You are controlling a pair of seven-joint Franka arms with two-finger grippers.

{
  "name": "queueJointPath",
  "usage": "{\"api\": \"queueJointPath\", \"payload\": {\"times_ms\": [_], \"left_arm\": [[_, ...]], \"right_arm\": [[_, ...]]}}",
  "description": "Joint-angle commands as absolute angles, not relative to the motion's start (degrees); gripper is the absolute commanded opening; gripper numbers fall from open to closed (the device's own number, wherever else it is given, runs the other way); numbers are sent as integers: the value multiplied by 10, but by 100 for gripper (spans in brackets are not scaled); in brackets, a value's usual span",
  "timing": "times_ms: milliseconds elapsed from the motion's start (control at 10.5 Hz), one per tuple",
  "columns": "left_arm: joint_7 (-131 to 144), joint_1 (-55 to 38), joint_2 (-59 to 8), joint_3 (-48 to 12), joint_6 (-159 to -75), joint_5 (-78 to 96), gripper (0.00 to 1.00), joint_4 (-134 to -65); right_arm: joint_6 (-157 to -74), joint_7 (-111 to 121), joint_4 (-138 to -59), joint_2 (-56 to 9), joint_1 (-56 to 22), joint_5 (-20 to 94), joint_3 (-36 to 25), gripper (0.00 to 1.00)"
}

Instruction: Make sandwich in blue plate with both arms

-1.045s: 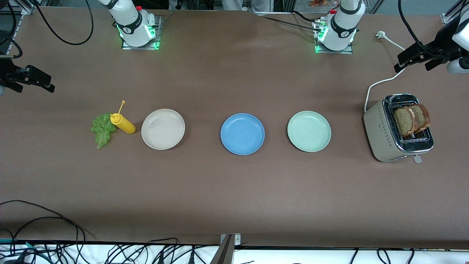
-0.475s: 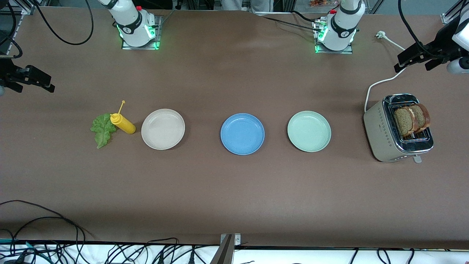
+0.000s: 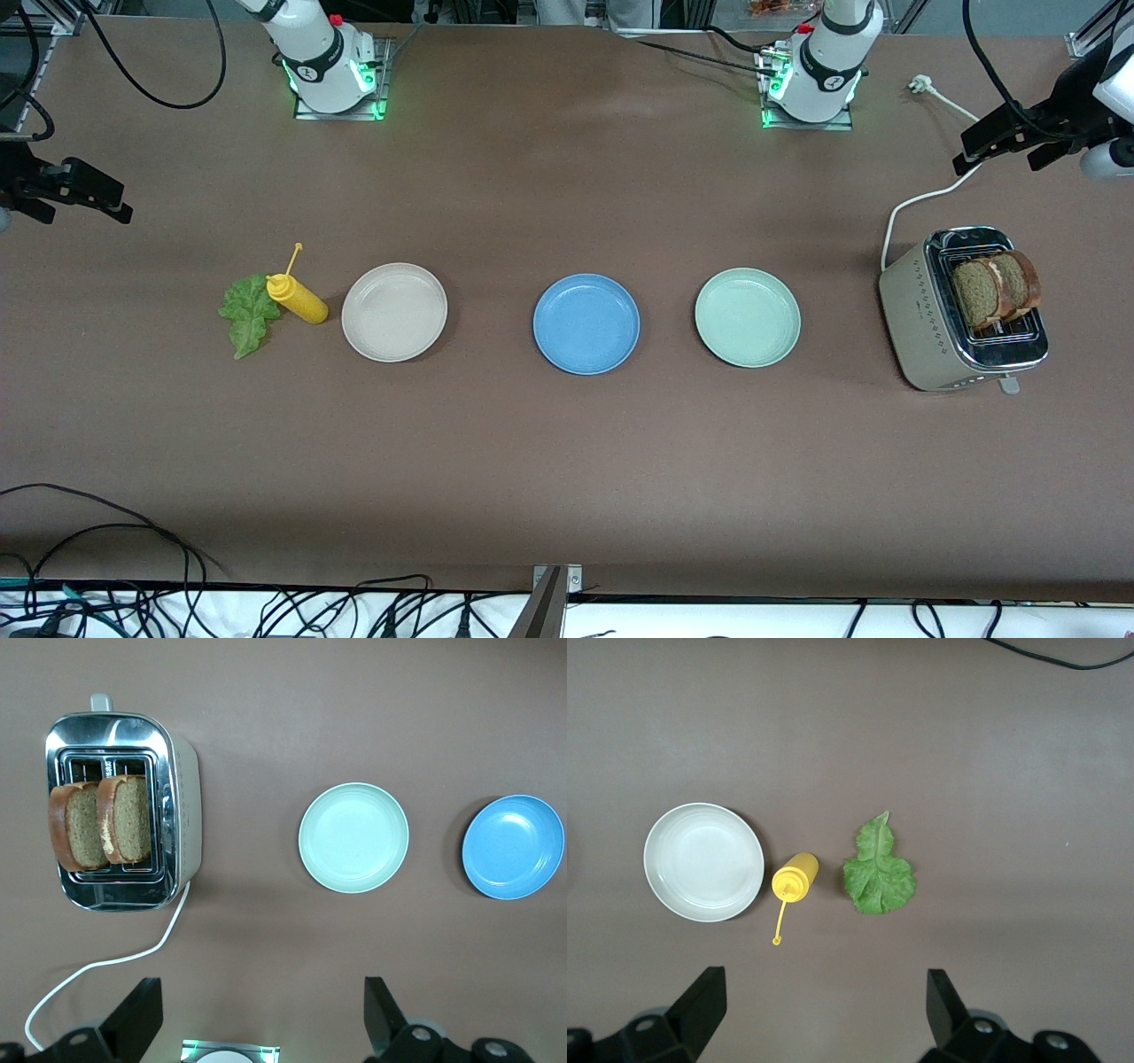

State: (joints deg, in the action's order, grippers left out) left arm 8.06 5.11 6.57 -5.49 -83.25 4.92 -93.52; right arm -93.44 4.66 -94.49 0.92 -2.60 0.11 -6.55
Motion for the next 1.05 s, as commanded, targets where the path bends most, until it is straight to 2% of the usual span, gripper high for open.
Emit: {"api": "queueJointPath", "payload": {"times_ms": [0, 665, 950], "left_arm": [[72, 54, 68, -59, -833, 44, 100, -934], [73, 56, 62, -57, -833, 38, 100, -938], [74, 64, 58, -54, -858, 36, 100, -946]], "right_arm": [[-925, 47, -931, 4, -25, 3, -66, 100], [-925, 49, -931, 7, -25, 3, -72, 100], [-925, 42, -929, 6, -25, 4, -75, 100]]}}
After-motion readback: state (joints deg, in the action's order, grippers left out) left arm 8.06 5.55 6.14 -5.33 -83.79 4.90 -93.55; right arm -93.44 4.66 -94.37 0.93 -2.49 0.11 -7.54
